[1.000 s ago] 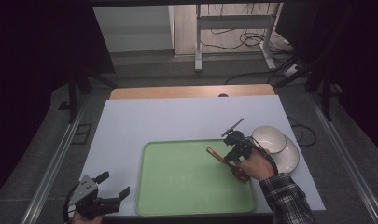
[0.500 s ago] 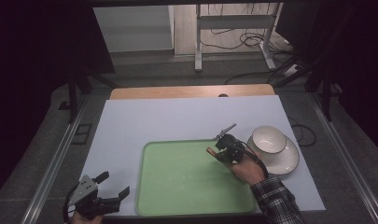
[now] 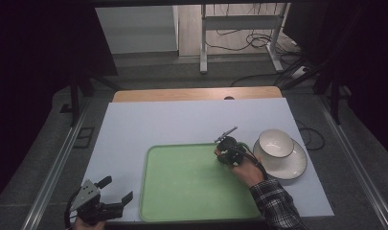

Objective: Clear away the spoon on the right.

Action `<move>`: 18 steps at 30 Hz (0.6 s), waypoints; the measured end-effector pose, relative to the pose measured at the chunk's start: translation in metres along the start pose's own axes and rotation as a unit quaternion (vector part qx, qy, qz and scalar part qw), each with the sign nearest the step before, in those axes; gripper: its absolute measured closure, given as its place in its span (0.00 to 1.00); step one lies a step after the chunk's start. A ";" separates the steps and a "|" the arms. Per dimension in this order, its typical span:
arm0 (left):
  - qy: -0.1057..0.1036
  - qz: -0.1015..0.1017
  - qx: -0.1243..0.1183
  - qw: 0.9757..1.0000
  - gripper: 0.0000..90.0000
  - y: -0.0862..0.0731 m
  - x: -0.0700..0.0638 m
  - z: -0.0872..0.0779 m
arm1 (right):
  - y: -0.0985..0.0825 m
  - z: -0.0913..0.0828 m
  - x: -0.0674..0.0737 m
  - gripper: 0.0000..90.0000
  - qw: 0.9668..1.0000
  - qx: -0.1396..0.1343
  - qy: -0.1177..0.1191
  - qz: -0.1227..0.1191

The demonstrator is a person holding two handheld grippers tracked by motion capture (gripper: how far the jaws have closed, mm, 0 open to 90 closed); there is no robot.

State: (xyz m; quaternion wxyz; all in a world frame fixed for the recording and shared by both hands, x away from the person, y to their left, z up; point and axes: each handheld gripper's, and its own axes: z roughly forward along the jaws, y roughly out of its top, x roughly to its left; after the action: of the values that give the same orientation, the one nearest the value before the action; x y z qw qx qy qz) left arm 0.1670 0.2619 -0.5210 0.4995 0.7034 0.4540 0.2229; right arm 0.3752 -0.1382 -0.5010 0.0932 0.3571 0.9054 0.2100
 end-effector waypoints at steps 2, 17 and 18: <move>0.000 0.000 0.000 1.000 0.02 0.000 0.000 0.000 | 0.000 0.000 -0.003 1.00 1.000 0.000 -0.007 0.008; 0.000 0.001 0.002 1.000 0.02 0.000 0.000 0.000 | -0.019 -0.011 -0.032 1.00 0.997 -0.005 -0.046 0.060; 0.000 0.001 0.002 1.000 0.02 0.000 0.000 0.000 | -0.020 -0.012 -0.034 1.00 0.997 -0.005 -0.047 0.064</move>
State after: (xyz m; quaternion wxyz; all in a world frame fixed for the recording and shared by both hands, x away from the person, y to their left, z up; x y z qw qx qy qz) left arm 0.1671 0.2613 -0.5211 0.4975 0.7052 0.4535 0.2225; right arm 0.3836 -0.1783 -0.4991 0.1240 0.4230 0.8744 0.2028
